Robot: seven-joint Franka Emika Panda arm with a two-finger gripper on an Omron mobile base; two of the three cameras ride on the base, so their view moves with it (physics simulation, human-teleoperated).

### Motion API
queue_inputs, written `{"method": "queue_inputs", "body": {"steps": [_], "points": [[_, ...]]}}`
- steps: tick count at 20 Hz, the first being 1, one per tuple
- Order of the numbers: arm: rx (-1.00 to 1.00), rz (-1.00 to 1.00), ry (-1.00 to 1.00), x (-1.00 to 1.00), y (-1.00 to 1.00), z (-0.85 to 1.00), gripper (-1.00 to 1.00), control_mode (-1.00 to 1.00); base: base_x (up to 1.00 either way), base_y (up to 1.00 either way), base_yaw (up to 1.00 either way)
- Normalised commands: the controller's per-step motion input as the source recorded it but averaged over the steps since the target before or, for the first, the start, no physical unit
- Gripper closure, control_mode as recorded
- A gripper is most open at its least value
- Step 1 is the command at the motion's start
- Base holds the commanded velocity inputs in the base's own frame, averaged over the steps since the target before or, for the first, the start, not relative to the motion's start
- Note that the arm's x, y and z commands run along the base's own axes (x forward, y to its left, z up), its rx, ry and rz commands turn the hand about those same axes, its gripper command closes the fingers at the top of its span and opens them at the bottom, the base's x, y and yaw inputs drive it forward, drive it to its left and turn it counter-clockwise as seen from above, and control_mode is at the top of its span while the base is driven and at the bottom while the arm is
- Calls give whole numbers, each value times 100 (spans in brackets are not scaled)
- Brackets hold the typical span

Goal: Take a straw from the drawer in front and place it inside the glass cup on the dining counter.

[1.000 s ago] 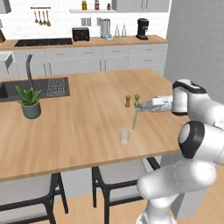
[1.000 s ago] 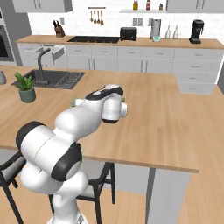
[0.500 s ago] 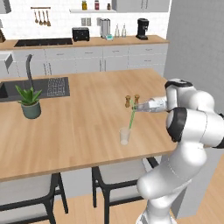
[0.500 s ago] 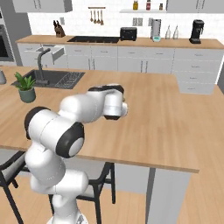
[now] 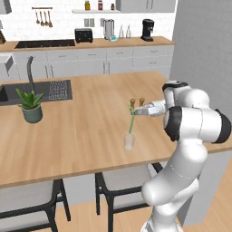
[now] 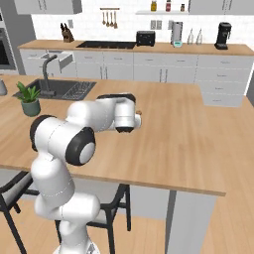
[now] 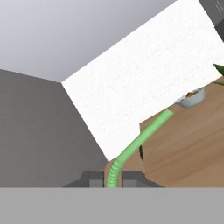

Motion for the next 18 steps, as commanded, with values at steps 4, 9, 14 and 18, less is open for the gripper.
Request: {"method": "queue_inputs", "body": {"steps": [4, 9, 14, 18], "points": [[-7, 0, -10, 1, 16, -7, 100, -100, 0, 0, 0], [-7, 0, -11, 0, 8, -8, 100, -100, 0, 0, 0], [-6, 0, -11, -7, 0, -3, 100, -100, 0, 0, 0], [0, 0, -6, -33, 0, 0, 100, -100, 0, 0, 0]]}}
